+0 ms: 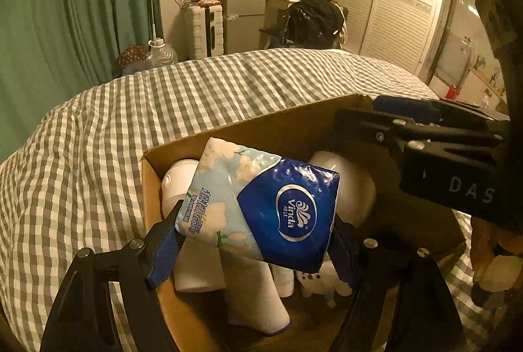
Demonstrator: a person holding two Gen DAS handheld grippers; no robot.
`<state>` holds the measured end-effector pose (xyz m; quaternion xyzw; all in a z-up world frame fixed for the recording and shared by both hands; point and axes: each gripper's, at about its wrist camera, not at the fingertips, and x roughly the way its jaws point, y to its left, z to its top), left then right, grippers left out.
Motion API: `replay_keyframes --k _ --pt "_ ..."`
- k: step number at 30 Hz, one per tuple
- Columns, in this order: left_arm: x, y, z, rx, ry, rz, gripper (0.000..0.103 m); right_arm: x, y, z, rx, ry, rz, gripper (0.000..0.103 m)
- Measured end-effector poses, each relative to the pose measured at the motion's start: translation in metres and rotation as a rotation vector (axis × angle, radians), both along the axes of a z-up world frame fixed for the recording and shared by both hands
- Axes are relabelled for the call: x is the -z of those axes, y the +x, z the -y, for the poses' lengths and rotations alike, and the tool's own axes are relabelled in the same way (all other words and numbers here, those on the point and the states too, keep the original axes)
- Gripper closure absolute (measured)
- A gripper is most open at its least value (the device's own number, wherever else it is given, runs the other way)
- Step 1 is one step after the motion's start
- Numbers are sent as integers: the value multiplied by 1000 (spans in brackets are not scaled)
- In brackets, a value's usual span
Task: Organize objects
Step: 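Drop the tissue pack and white case into the box and open both tools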
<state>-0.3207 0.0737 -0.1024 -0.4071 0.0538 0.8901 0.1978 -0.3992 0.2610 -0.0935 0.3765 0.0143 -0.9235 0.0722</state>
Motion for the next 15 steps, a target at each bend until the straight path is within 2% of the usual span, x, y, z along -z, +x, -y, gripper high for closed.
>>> replay_keyframes --k 3,5,8,12,15 --pt "-1 3 1 -2 14 15 20 -8 6 2 13 -8 -42 39" --pt "-6 5 1 -8 11 9 15 -14 8 3 20 -6 -58 35" --pt "-19 12 4 -29 4 -31 8 -23 13 3 34 -18 -88 27" --pt "-40 24 8 -35 -18 -73 5 -41 22 3 57 -32 -126 15" --pt "-60 38 14 -47 -15 -105 4 -60 36 5 76 -20 -173 11"
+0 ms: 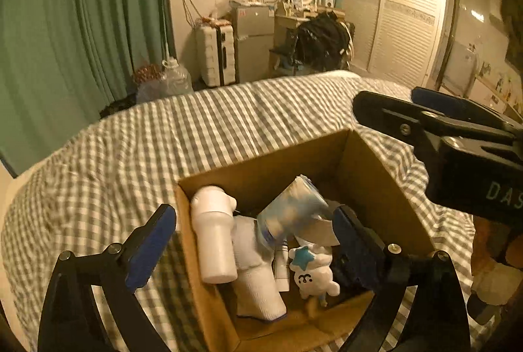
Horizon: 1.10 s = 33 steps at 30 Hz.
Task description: Organize objects
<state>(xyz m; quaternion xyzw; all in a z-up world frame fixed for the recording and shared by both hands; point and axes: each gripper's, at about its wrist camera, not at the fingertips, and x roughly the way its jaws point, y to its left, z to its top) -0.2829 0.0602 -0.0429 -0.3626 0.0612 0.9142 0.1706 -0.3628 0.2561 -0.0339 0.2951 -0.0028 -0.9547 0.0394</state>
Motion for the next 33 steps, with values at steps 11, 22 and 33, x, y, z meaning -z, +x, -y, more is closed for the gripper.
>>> replay_keyframes --k 11,22,33 --pt "-96 65 15 -45 17 -170 1 -91 78 14 26 60 -158 4" --pt "-152 141 32 -120 -4 -337 0 -152 166 12 46 63 -261 2" --pt "-95 178 58 -183 63 -363 0 -104 217 17 37 89 -215 1"
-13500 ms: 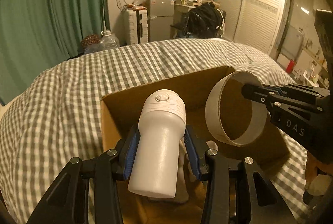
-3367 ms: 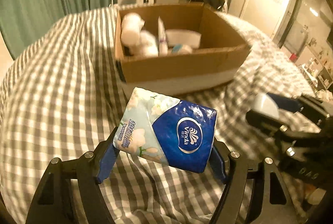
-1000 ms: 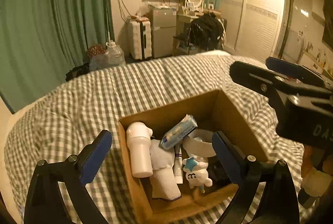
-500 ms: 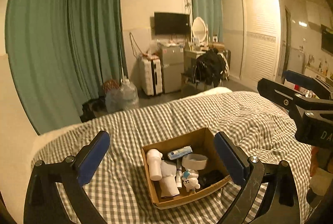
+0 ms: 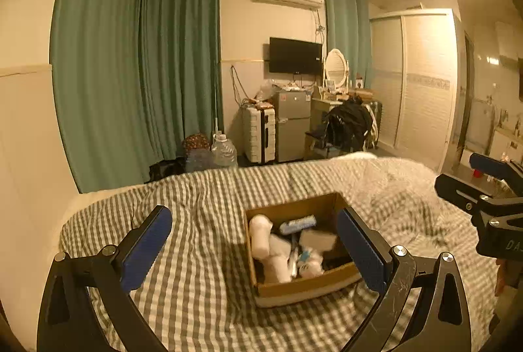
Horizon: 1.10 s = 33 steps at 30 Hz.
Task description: Organize objects
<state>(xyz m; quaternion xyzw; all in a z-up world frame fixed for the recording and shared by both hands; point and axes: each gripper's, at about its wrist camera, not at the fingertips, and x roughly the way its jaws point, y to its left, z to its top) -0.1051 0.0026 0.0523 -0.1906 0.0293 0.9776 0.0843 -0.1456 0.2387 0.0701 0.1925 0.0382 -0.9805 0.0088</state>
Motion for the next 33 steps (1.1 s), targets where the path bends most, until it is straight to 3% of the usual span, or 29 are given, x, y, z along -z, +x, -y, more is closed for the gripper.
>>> replay_keyframes --k 4,10,13,15,18,33 --pt "31 -4 2 -64 -19 -2 0 40 3 2 13 17 -14 1" --pt "74 -13 2 -50 28 43 0 85 -12 2 1 -16 -11 1" --pt "99 -15 0 -69 4 13 0 105 -16 8 18 50 -47 1" --pt "118 -19 -2 -88 -30 35 0 120 -18 12 37 111 -57 1" --pt "134 -22 1 -114 -37 81 0 130 -24 9 27 91 -32 1" --pt "131 -15 22 -175 18 66 0 141 -25 -8 87 -10 -2 1"
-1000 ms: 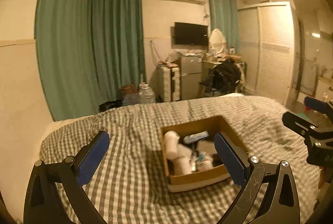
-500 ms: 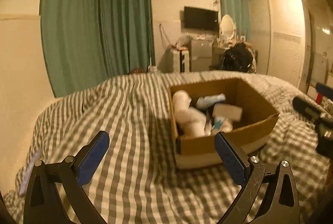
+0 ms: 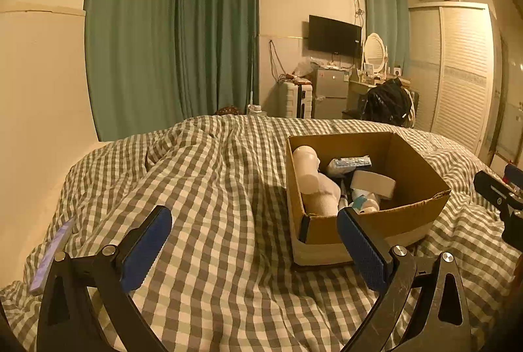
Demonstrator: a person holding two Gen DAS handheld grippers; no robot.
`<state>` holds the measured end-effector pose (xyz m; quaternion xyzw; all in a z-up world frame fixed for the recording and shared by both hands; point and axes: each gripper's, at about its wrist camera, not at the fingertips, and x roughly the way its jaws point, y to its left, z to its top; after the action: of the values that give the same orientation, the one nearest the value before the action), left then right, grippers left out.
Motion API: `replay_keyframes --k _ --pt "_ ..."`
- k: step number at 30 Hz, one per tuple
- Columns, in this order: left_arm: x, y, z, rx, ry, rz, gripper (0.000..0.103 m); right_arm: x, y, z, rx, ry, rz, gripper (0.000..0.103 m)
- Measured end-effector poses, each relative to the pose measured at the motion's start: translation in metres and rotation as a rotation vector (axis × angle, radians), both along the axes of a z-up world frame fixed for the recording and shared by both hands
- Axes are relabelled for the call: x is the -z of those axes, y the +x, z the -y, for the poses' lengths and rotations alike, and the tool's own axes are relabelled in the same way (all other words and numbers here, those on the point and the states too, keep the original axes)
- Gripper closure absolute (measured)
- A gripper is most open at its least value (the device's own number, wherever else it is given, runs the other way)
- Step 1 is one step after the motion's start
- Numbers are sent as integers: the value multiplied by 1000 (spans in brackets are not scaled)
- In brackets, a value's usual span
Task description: Organize objects
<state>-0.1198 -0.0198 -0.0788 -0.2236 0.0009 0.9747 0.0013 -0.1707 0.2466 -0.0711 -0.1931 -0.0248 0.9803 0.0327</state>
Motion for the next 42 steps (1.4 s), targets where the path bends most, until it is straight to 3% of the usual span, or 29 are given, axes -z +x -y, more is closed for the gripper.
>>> replay_keyframes --k 26,42 --pt "4 0 -8 13 -36 4 0 3 -3 5 -7 23 24 1" --pt "5 -1 -5 -33 -46 1 0 5 -3 8 -13 35 30 1"
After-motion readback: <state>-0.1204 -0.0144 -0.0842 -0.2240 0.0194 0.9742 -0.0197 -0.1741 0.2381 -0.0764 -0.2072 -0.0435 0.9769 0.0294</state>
